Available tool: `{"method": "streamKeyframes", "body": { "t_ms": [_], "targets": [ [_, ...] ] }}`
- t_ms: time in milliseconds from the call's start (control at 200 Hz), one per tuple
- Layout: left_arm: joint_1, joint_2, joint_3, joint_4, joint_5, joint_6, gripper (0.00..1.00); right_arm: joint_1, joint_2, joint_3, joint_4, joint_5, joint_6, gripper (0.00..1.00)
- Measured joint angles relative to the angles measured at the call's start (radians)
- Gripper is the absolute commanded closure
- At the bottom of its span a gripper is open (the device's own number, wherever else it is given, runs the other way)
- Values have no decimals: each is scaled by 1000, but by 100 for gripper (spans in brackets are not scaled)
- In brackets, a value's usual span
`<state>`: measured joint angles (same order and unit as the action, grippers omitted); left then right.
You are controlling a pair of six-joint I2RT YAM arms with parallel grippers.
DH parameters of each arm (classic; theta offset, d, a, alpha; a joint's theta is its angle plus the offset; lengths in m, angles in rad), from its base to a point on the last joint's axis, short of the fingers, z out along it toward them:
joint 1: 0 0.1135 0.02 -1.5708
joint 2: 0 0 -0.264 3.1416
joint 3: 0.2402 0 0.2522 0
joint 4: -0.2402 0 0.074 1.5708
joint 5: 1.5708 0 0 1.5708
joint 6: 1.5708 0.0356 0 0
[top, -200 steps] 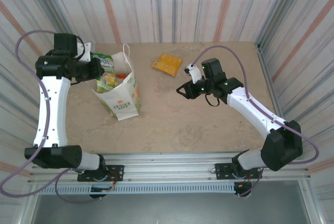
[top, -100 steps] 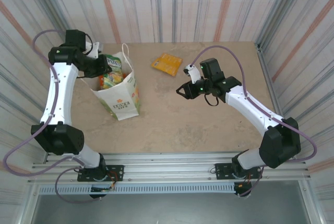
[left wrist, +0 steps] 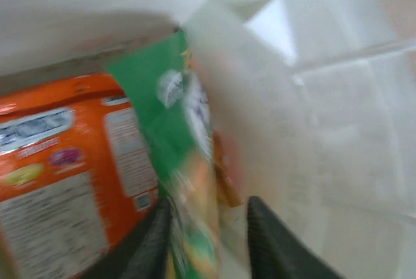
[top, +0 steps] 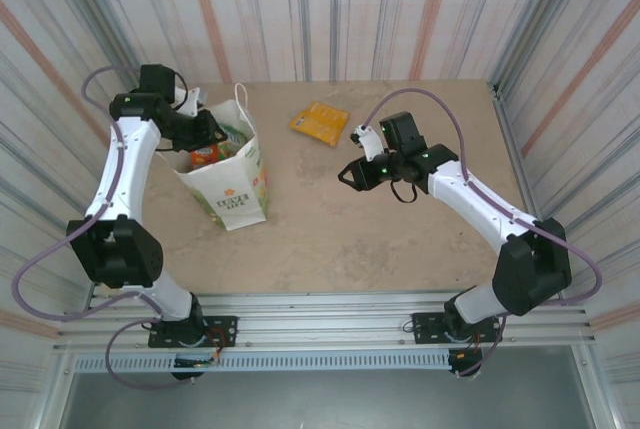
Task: Place the snacks into the paper bag
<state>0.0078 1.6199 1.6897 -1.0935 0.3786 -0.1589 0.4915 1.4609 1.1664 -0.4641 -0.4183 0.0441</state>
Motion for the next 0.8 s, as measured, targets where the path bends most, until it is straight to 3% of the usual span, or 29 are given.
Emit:
{"method": "streamKeyframes", "body": {
  "t_ms": [175, 366, 581, 802],
  "targets": [
    [0, -1, 80, -53, -148, 24, 52, 0, 3, 8, -2, 4, 0, 45],
    [-3, -57, 126, -53, -171, 28, 52, 0, 32, 37, -5, 10, 10, 43],
    [-70, -133, 116, 3, -116, 53, 51, 0, 130, 125, -21, 57, 134, 42],
    [-146, -239, -47, 149, 24, 148, 49, -15, 319, 303, -63, 82, 322, 41]
  ]
}}
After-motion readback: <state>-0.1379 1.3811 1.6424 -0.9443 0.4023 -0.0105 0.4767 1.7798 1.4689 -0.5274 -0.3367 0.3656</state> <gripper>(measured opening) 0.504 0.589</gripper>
